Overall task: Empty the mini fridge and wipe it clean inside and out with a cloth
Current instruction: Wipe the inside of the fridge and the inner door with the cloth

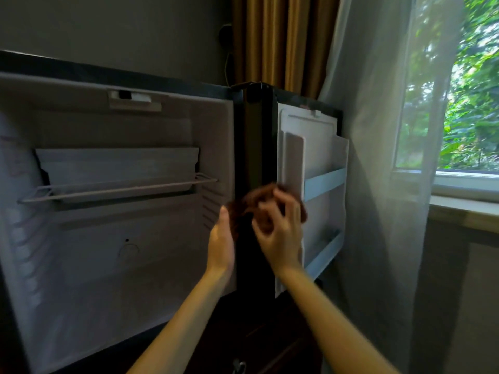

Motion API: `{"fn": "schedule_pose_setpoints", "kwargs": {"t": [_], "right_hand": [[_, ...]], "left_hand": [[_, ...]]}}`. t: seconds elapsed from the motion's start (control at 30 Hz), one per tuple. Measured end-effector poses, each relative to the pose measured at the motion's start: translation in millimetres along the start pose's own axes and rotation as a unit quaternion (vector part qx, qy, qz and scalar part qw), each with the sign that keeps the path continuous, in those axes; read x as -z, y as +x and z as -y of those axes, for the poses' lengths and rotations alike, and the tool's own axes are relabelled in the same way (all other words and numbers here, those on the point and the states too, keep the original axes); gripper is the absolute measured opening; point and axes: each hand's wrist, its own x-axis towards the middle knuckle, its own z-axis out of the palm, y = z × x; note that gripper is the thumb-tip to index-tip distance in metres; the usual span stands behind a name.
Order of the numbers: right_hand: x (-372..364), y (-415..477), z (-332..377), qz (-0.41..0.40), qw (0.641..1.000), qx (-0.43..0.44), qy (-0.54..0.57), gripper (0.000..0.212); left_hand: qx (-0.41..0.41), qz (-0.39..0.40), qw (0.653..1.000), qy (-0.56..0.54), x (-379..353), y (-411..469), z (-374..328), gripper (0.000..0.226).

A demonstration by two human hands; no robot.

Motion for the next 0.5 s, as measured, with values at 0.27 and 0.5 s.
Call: {"fn": "schedule_pose_setpoints", "kwargs": {"t": [0.27, 0.5], "right_hand": [[24.7, -147.1, 1.4, 0.156, 0.983, -0.078, -0.050, 0.027], [44.1, -157.0, -3.4, 0.306, 0.942, -0.132, -0.031, 0.032]], "left_hand": [[-0.149, -0.072, 0.965, 0.206, -15.9, -22.2, 3.2, 0.048], [-0.502, 0.144, 0.617, 0.589, -109.6, -6.5, -36.5, 0.067]]}}
